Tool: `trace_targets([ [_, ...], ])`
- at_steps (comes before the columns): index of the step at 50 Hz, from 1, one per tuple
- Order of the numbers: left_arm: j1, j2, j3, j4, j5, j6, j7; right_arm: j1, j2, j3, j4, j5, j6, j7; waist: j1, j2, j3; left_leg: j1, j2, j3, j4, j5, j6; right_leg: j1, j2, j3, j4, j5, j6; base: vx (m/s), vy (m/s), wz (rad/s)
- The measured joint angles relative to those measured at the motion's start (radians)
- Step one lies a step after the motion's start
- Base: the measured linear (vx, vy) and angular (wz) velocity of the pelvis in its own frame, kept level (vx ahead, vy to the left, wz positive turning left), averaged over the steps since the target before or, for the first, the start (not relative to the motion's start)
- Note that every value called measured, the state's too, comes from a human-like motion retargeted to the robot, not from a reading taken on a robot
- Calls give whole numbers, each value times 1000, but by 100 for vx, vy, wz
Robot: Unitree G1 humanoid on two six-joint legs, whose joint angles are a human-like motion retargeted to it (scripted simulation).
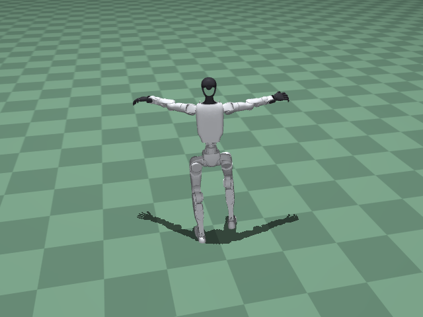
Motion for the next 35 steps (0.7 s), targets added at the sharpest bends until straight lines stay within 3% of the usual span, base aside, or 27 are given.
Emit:
trace_targets([
  [2,56,-8,7,28,-23,23,45,16,17,-4,2,43,-8,-76,84,-14,-9,-95,20,58,30,74,-26,59,-4,35,7,-38,-9,-109,-19,-155],
  [4,183,-35,99,58,-71,40,88,84,64,-52,-9,72,-7,-103,172,-27,-40,-99,45,123,-96,203,-65,168,3,59,-105,-9,6,-96,-30,-192],
  [8,437,-114,332,96,-157,48,110,207,124,-182,-16,82,18,-71,257,-15,-135,-133,93,151,-379,503,-105,392,16,39,-482,153,76,-96,-46,-97],
  [11,523,-166,400,71,-195,30,131,259,81,-253,-13,75,30,-65,292,-5,-175,-190,117,178,-442,600,-133,509,-26,-36,-681,304,98,-107,-52,-17],
  [13,514,-184,380,42,-218,22,157,281,22,-277,-28,91,31,-77,288,-20,-172,-243,110,214,-332,559,-113,566,-74,-71,-769,337,97,-118,-54,58],
  [15,432,-181,323,28,-212,20,170,298,-41,-293,-67,126,24,-89,244,-48,-140,-349,113,220,-12,428,-65,614,-102,-74,-867,213,104,-122,-53,116],
  [17,313,-162,268,36,-159,32,173,318,-70,-328,-141,153,3,-114,180,-41,-103,-447,176,201,354,285,-31,606,-62,-70,-931,39,110,-117,-43,86],
  [20,266,-159,255,42,-84,56,161,391,-18,-413,-300,124,-42,-156,87,-14,-88,-421,203,170,548,176,-13,455,6,-31,-865,-62,82,-102,-27,-16],
  [23,373,-209,270,27,-166,28,134,550,117,-520,-466,50,-72,-158,-16,7,-105,-232,29,60,299,250,-58,314,71,49,-840,48,92,-84,-17,-69],
  [25,412,-233,266,20,-211,-3,138,620,188,-542,-519,29,-92,-151,-81,32,-104,-97,-63,-33,93,341,-123,278,137,92,-902,123,102,-83,-18,-86],
  [27,393,-212,256,7,-208,-20,138,641,222,-530,-520,24,-96,-130,-112,55,-80,33,-59,-46,-123,308,-131,222,223,115,-933,156,97,-94,-26,-143],
  [30,303,-119,223,-22,-115,-43,139,625,203,-511,-467,16,-104,-86,-139,74,-10,113,31,112,-312,107,-133,79,300,40,-820,93,93,-102,-24,-153],
  [33,148,-65,123,-28,37,-26,68,602,153,-479,-360,45,-93,-47,-187,57,9,-48,84,172,-188,-55,-92,-177,218,-63,-405,-36,49,-85,-26,-76],
  [35,68,-86,77,-14,85,-7,29,617,150,-478,-280,85,-73,-44,-218,33,-1,-137,93,196,-112,-67,-96,-254,129,-80,-217,-84,26,-49,-25,-51],
])
